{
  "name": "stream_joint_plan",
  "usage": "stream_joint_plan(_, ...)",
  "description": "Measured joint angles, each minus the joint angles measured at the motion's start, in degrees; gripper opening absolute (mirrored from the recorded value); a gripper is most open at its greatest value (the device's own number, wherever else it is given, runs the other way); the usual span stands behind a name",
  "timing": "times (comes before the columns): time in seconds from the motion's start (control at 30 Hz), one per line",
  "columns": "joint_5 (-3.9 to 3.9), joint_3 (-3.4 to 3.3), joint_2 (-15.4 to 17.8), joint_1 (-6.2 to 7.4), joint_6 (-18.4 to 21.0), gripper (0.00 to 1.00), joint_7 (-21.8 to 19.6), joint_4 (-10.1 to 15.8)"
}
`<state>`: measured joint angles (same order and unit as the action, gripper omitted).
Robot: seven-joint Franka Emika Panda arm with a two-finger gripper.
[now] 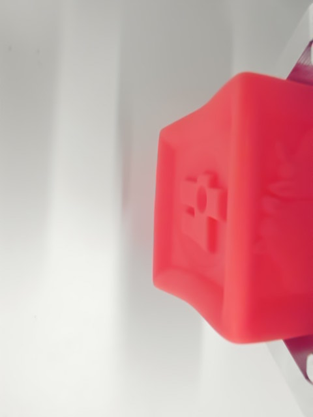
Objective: Destack cube
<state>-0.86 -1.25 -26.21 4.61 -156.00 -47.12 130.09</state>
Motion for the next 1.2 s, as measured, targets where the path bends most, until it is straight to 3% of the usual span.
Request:
stream_joint_plan(0.63,-0.03,0.19,-4.4,-0.15,-3.2,0.0,0.0,-1.1)
stream_joint_plan(1.2,-0.03,0.28,-5.8,-0.24,-4.2,0.0,0.0,-1.6)
